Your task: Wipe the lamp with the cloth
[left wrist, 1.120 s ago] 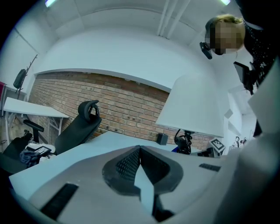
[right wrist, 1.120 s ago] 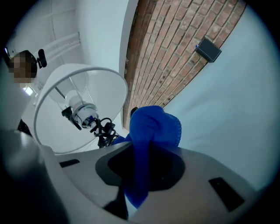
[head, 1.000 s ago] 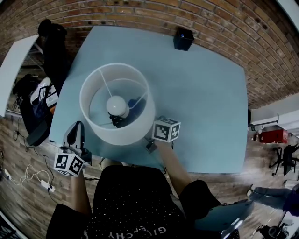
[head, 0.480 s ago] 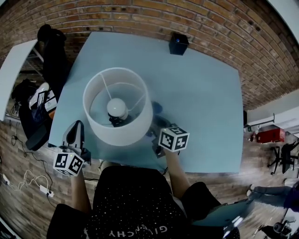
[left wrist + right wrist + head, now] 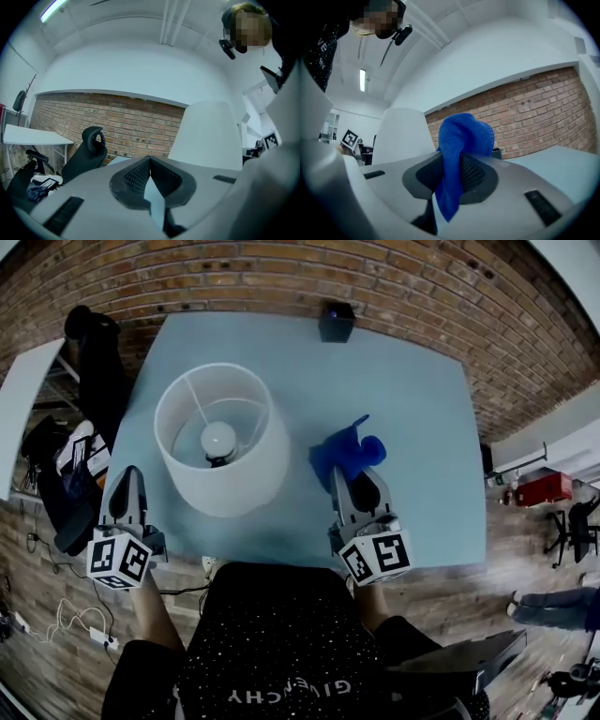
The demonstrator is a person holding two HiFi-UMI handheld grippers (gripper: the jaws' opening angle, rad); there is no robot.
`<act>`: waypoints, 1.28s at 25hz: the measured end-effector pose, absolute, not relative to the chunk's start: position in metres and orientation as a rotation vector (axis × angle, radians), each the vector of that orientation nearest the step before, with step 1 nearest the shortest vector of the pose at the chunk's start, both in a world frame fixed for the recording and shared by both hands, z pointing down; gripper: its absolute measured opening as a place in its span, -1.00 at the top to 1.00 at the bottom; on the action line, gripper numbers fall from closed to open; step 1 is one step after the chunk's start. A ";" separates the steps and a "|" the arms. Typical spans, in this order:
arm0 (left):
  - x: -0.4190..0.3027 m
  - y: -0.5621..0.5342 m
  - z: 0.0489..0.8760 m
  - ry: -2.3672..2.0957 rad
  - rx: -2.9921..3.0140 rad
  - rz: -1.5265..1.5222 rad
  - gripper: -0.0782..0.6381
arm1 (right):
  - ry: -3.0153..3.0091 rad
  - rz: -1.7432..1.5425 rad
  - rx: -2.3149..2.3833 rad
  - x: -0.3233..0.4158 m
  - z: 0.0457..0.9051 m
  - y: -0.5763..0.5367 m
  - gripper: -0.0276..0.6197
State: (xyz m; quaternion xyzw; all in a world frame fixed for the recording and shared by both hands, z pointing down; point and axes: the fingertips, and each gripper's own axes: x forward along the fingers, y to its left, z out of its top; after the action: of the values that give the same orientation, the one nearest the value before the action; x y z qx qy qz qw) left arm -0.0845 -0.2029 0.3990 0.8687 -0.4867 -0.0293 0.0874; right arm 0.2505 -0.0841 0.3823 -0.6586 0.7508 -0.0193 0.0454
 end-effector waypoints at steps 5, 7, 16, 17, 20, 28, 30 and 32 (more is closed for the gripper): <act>-0.074 -0.199 0.385 -1.462 2.648 -0.089 0.75 | 2.264 -0.009 -2.060 0.257 0.379 -0.077 0.69; -0.072 -0.198 0.389 -1.457 2.659 -0.054 0.75 | 2.270 -0.002 -2.080 0.256 0.382 -0.077 0.69; -0.073 -0.195 0.407 -1.449 2.644 0.036 0.75 | 2.315 -0.032 -2.078 0.250 0.385 -0.085 0.69; -0.072 -0.195 0.409 -1.441 2.641 0.035 0.75 | 2.318 -0.039 -2.077 0.250 0.385 -0.086 0.69; -0.067 -0.196 0.412 -1.422 2.640 0.044 0.75 | 2.316 -0.068 -2.086 0.251 0.389 -0.088 0.69; -0.063 -0.199 0.413 -1.387 2.639 0.077 0.75 | 2.333 -0.121 -2.106 0.252 0.396 -0.091 0.69; -0.060 -0.197 0.416 -1.383 2.641 0.098 0.75 | 2.324 -0.138 -2.101 0.254 0.396 -0.088 0.69; -0.058 -0.194 0.419 -1.381 2.638 0.111 0.75 | 2.322 -0.146 -2.100 0.255 0.397 -0.086 0.69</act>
State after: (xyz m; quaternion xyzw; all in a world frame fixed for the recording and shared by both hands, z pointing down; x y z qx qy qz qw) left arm -0.0583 -0.1942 0.4190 0.8824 -0.4620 0.0371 0.0810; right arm 0.2553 -0.0862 0.3967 -0.6700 0.7409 -0.0465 0.0036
